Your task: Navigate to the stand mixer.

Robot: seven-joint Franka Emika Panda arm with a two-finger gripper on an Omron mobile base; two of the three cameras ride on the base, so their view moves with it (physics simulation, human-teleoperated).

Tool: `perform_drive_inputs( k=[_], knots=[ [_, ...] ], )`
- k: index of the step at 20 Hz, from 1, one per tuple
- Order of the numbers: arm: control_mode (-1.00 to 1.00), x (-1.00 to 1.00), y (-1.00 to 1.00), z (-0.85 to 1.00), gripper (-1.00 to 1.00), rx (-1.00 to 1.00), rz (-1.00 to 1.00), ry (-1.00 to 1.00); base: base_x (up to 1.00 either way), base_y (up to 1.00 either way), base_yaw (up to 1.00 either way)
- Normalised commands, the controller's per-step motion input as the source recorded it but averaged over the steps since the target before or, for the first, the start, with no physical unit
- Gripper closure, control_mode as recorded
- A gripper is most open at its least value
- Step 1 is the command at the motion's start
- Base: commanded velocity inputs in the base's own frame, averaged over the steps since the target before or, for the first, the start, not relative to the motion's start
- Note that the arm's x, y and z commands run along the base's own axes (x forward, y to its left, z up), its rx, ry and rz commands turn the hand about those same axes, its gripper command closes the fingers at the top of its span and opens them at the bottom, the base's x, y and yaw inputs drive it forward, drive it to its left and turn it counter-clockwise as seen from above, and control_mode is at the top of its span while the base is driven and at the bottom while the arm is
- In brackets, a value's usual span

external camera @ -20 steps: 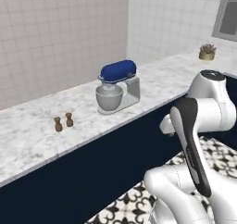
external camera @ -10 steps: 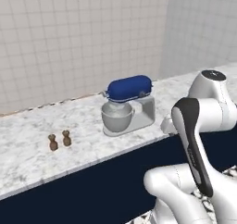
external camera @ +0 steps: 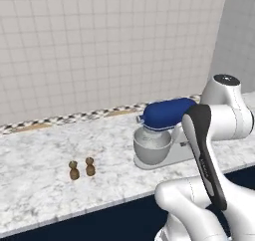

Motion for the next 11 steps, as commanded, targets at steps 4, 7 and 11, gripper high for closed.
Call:
perform_drive_inputs(
  k=[4, 7, 11],
  knots=[
    [1.0, 0.0, 0.0, 0.0, -1.0, 0.0, 0.0, 0.0, 0.46, -0.52, 0.26],
    [1.0, 0.0, 0.0, 0.0, -1.0, 0.0, 0.0, 0.0, 0.27, -0.66, 0.23],
    [1.0, 0.0, 0.0, 0.0, -1.0, 0.0, 0.0, 0.0, 0.23, -0.57, 0.2]
  ],
)
